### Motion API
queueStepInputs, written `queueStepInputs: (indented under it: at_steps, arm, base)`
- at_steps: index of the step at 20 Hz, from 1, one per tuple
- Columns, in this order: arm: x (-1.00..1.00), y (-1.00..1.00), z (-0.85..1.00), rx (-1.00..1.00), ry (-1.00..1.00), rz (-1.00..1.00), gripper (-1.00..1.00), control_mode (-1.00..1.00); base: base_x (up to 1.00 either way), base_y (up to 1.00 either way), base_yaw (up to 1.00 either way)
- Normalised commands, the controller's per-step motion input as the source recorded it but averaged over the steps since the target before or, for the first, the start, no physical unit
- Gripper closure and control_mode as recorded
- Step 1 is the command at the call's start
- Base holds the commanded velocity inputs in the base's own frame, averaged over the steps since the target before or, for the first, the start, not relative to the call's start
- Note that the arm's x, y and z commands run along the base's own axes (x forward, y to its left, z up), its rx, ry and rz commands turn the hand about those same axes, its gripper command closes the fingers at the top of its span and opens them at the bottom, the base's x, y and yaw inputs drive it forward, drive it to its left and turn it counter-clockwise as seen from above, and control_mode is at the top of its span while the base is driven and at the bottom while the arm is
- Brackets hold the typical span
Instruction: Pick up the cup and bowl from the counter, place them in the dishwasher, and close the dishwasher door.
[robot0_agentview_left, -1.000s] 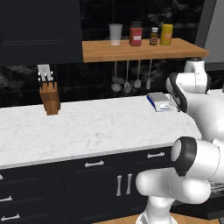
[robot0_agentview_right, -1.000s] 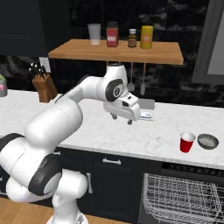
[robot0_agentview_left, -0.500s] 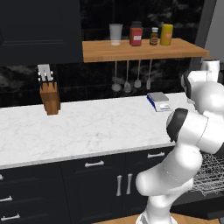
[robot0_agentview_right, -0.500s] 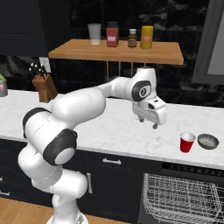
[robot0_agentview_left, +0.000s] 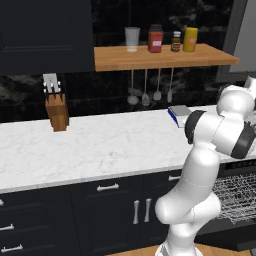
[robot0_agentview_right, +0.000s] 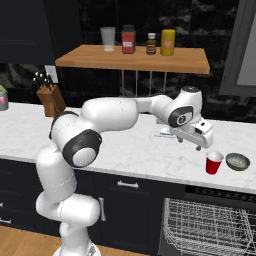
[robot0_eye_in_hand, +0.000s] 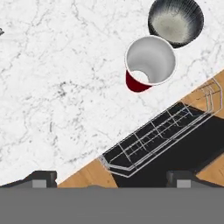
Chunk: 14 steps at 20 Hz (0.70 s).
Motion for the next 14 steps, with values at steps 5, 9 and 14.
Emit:
queueStepInputs:
  at_steps: [5,9,14]
  arm:
    - [0.15,-0.44,-0.44,0.01,0.00,0.15,-1.00,-1.00]
    - [0.31,-0.29,-0.19,0.00,0.06,0.11,-1.00,-1.00]
    - [0.30,-0.16,-0.09,0.00,0.00,0.10,-1.00,-1.00]
  base:
    - [0.00,0.00,0.00]
    - [0.00,0.00,0.00]
    - [0.00,0.00,0.00]
